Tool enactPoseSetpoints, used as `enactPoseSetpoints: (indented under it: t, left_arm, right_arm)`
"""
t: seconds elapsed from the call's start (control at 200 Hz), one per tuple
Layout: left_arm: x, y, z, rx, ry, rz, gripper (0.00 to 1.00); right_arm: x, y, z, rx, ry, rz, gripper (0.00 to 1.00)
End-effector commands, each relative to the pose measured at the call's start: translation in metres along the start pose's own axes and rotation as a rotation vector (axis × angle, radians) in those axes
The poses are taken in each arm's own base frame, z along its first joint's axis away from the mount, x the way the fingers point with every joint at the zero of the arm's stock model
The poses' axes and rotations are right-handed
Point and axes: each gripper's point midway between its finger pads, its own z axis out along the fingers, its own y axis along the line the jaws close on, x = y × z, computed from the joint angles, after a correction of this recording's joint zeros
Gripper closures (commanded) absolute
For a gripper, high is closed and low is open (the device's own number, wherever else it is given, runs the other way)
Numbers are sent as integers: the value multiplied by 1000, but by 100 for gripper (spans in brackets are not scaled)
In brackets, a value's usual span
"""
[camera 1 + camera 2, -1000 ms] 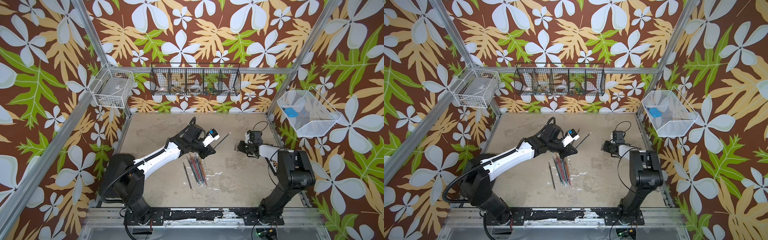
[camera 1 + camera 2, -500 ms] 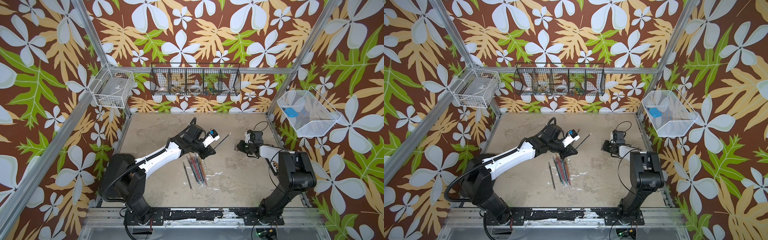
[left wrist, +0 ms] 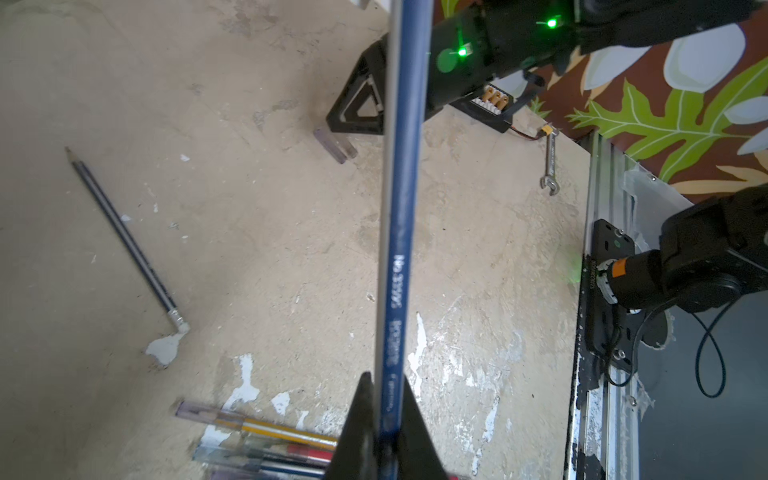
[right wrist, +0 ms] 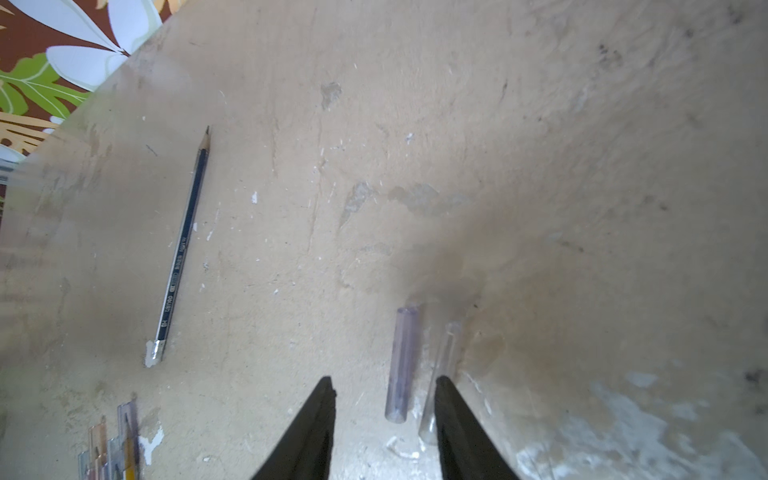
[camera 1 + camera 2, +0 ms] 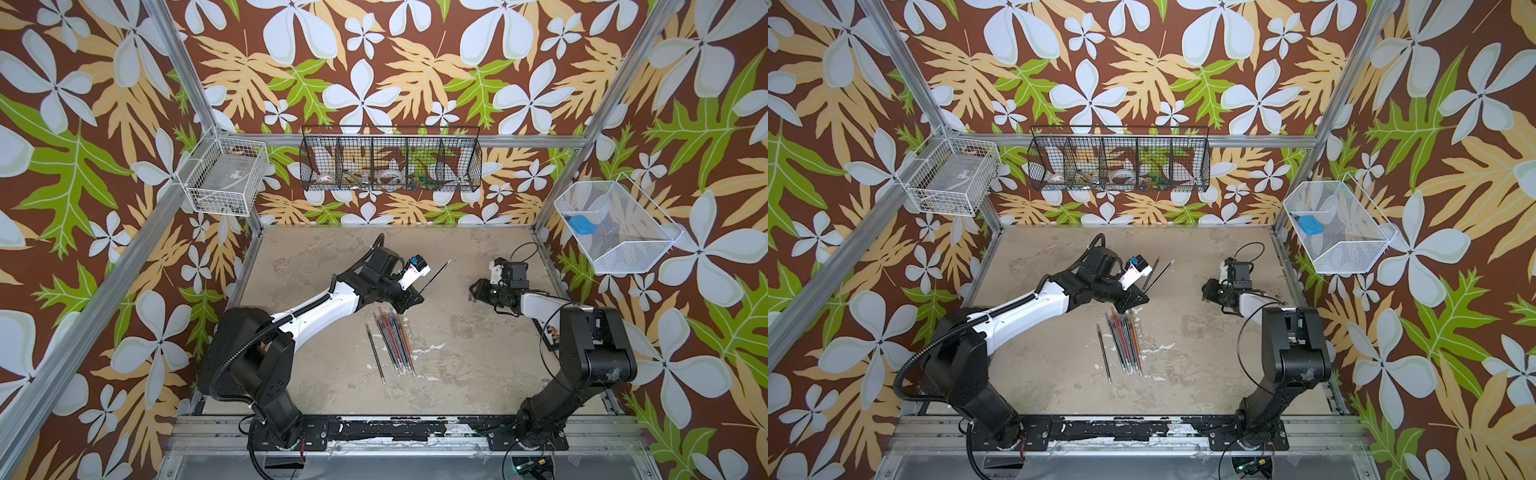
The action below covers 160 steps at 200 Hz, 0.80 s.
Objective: Remove the protective cover of the pencils
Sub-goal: Place the protective sleeve at the center of the board, then place the pencil at the center of the board.
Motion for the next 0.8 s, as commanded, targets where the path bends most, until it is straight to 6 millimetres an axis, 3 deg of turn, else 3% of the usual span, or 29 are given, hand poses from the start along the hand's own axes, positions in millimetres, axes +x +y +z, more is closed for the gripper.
enactPoseSetpoints:
  t: [0.0, 0.19, 0.325, 0.45, 0.611, 0.796]
  left_arm:
    - [-16, 28, -7, -98, -89, -71, 100]
    - [1, 102, 5, -326, -59, -236, 100]
    - [4, 130, 25, -393, -6, -297, 100]
    - [5, 163, 45, -493, 46, -326, 100]
    - [20, 190, 88, -495, 197, -358, 100]
    - [39, 205, 103, -533, 268, -372, 100]
  right_arm:
    - [-11, 6, -9, -13, -50, -13, 58]
    - [-10, -5, -24, 15, -86, 36, 59]
    - [10, 19, -43, -110, -70, 65, 59]
    - [27, 23, -73, -111, -95, 29, 59]
    - [62, 35, -106, -205, -120, 10, 60]
    - [88, 23, -114, -168, -103, -55, 60]
